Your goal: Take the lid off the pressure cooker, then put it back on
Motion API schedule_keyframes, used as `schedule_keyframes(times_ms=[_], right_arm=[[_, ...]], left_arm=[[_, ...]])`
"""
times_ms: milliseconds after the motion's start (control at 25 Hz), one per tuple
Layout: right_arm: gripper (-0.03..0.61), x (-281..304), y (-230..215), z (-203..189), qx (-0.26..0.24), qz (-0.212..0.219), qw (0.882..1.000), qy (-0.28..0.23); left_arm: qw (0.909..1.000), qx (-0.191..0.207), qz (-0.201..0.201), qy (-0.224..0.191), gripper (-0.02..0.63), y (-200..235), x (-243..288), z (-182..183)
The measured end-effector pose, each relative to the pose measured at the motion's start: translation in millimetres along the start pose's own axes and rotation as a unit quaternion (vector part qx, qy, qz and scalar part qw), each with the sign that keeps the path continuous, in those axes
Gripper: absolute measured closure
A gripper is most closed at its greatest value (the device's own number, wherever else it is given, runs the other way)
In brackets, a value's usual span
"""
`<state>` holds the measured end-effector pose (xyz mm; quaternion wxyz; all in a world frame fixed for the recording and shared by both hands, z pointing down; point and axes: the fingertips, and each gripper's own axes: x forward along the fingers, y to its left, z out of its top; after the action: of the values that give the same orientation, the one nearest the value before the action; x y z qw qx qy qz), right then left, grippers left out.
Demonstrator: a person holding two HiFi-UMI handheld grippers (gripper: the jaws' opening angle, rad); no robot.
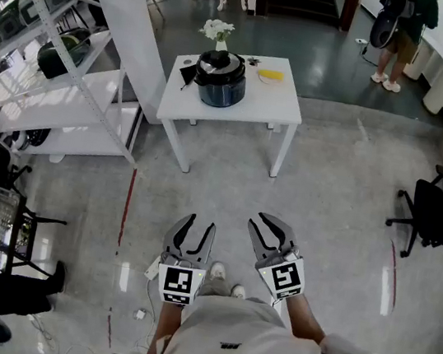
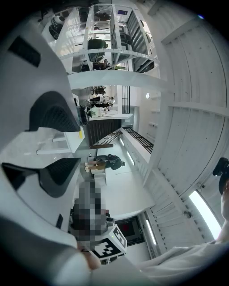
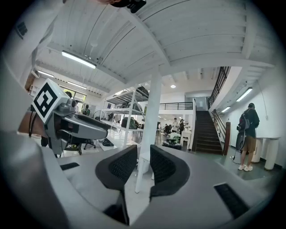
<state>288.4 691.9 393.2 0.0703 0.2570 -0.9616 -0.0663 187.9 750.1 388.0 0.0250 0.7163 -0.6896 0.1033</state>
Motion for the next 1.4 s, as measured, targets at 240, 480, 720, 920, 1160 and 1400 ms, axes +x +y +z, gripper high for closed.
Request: schedule_keyframes(times_ms=[240, 480, 720, 920, 1160, 1400], right_arm=[[0.483, 24.6, -9.5, -4.2, 0.024, 0.006, 1.0, 0.011], [0.482, 71.6, -22.6, -9.7, 0.037, 0.003, 0.999, 0.021], [0.48, 128.1, -37.1, -9.5, 0.036, -0.005, 0.999, 0.033], [0.476, 169.9, -45.8, -14.4, 0.047, -0.019, 0.997, 0.051], [0.471, 210.4, -57.1, -24.1, 0.05, -0.041, 0.996, 0.061], [0.471, 235.3, -71.4, -30.8, 0.052, -0.061, 0.994, 0.07]], left_arm=[[1.0, 0.0, 0.002, 0.0, 0.417, 15.8, 27.7, -1.8], [0.9999, -0.003, -0.015, 0.005, 0.417, 43.2, 67.5, -7.0], [0.9996, 0.001, -0.028, 0.004, 0.417, 83.4, 108.2, -6.4], [0.9993, -0.001, -0.036, 0.006, 0.419, 120.0, 138.5, -10.7], [0.9983, -0.004, -0.058, 0.01, 0.419, 151.3, 170.7, -17.5], [0.9971, -0.002, -0.076, 0.008, 0.419, 170.3, 200.3, -18.8]])
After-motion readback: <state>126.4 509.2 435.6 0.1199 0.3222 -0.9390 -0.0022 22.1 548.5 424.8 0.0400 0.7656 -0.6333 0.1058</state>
